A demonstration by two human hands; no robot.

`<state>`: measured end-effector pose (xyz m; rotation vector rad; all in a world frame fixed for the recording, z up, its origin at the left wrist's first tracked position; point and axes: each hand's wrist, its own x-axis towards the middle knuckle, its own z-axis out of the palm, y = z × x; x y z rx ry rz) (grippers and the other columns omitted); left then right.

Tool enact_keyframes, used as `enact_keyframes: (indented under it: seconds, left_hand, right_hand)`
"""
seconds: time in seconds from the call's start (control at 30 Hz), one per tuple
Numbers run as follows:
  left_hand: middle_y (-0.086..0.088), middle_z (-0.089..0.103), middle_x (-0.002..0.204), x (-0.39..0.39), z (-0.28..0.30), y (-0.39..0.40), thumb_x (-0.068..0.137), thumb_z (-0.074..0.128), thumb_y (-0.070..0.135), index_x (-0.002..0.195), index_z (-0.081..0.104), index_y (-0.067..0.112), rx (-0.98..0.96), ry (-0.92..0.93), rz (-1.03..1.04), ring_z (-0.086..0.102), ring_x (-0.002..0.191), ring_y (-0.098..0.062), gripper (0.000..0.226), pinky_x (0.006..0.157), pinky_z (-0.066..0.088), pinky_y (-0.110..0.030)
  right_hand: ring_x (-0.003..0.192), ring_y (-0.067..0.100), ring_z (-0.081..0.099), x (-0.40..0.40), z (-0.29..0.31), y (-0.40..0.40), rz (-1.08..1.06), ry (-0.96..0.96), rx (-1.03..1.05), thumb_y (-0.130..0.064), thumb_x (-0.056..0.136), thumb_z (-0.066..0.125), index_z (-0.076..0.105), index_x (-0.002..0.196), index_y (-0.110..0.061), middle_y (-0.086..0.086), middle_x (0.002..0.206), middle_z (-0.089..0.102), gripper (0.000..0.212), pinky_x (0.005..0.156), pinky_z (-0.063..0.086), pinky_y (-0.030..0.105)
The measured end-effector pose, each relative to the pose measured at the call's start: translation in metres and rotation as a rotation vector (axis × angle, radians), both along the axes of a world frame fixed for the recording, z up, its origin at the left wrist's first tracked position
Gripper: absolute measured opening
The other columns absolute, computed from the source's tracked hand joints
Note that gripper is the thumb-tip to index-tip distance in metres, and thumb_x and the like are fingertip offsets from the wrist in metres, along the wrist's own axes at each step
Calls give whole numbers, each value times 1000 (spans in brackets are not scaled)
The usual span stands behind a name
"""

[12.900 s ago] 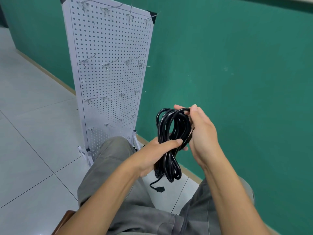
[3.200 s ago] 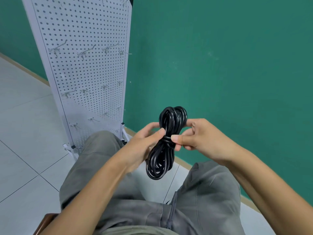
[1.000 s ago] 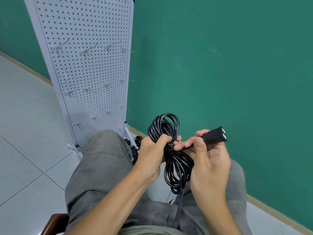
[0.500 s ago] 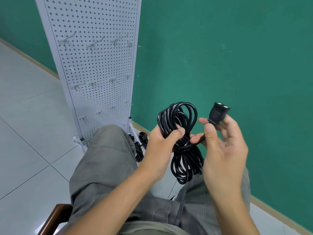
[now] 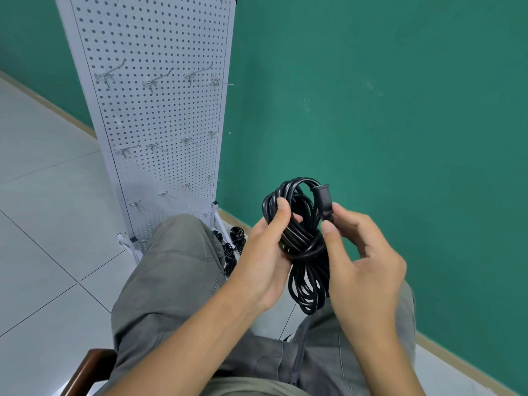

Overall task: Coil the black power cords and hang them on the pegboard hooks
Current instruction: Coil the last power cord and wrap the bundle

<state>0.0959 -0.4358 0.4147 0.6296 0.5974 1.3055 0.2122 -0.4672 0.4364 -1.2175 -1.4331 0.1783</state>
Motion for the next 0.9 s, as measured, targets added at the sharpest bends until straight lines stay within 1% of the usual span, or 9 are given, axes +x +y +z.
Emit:
enact_keyframes:
  seconds: [0.07,0.13,0.2,0.37,0.47,0.57,0.63,0.73,0.9]
  left_hand:
    - [-25,65,133,-2,2,1,94,59,53,131,56,-7,-3,-15,11,60,130,-39,71,115,43,-54]
    - [-19,68,131,-2,5,-1,93,57,49,135,60,2,-12,-27,28,63,127,-32,63,112,47,-51]
    - [-15,70,130,-1,5,-2,93,57,47,136,59,7,-12,-36,40,65,124,-29,58,106,52,-46]
    - [-13,72,125,3,3,-4,90,60,47,132,58,9,-12,23,118,69,118,-25,57,98,56,-38]
    - [-13,73,119,6,0,-3,87,62,48,125,61,9,-12,93,181,70,112,-24,54,97,56,-38]
    - [-16,71,120,7,-2,-3,98,61,37,121,62,7,19,162,202,69,109,-21,38,100,55,-37]
    - [-15,71,120,8,-4,-3,103,59,28,120,64,6,63,199,196,68,110,-18,28,101,54,-34]
    - [-10,74,118,10,-6,-4,103,58,26,120,65,7,119,202,188,67,118,-22,27,106,51,-39]
    - [0,74,107,12,-9,-6,102,60,19,115,66,10,256,345,176,68,105,-11,17,93,53,-26]
  right_hand:
    - [98,7,72,1,-2,-1,54,-3,-27,-9,91,73,75,113,-26,-16,105,75,27,90,54,26]
    - [94,4,72,1,-3,-2,69,-42,-30,-10,90,75,75,113,-30,-23,101,73,30,86,52,18]
    - [85,4,70,2,-5,-1,49,-109,-2,-7,89,75,77,114,-23,-23,94,72,29,79,51,14]
    - [75,19,69,4,-11,2,15,-278,-13,-3,89,76,77,114,-12,-1,83,75,26,72,49,22]
    - [76,21,70,5,-10,2,0,-347,-30,-1,88,76,78,113,-10,2,86,77,27,74,49,23]
    - [76,25,69,11,-6,5,7,-377,-62,0,89,75,77,113,-10,4,84,76,26,72,49,27]
    - [74,26,67,12,-3,6,7,-422,-80,1,89,74,77,113,-9,3,82,74,26,69,52,34]
    - [70,29,63,16,4,9,-6,-509,-96,4,89,71,77,112,-7,6,78,71,25,64,55,41]
    - [67,30,56,26,14,13,39,-643,-232,4,92,62,67,78,-7,7,67,59,19,62,50,46]
